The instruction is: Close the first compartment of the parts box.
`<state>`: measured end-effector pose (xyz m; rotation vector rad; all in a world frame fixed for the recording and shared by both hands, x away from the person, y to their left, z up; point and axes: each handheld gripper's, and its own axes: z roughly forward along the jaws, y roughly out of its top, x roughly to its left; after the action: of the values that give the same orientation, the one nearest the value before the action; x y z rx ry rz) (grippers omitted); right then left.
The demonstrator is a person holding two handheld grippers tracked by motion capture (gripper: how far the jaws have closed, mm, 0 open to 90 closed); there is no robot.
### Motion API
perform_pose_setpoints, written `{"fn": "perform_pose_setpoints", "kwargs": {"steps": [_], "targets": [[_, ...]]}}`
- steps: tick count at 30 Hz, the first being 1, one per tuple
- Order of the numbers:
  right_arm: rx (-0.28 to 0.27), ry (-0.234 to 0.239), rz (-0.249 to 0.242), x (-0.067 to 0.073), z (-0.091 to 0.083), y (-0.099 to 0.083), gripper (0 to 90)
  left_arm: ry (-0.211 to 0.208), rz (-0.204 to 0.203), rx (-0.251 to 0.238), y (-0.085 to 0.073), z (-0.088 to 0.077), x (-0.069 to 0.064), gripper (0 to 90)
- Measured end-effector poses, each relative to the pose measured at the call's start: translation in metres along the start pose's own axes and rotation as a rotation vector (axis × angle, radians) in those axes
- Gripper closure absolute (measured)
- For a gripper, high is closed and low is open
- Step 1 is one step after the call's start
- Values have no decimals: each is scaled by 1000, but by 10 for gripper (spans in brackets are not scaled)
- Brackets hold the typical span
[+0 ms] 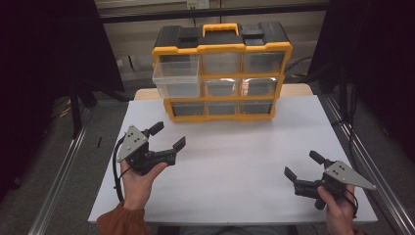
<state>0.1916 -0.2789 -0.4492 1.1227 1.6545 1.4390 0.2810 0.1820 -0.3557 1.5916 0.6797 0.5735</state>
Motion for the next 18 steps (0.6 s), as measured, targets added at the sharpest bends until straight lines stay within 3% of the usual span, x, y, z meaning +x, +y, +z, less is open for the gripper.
{"fn": "perform_pose_setpoints", "kwargs": {"steps": [7, 11, 18], "targets": [[-1, 0, 3, 0, -1, 0, 0, -39, -17, -20, 10, 6, 2, 209], [1, 1, 3, 0, -1, 0, 0, -52, -4, -13, 12, 6, 4, 266], [-1, 3, -1, 0, 0, 0, 0, -54, -2, 1, 14, 9, 7, 338]]}}
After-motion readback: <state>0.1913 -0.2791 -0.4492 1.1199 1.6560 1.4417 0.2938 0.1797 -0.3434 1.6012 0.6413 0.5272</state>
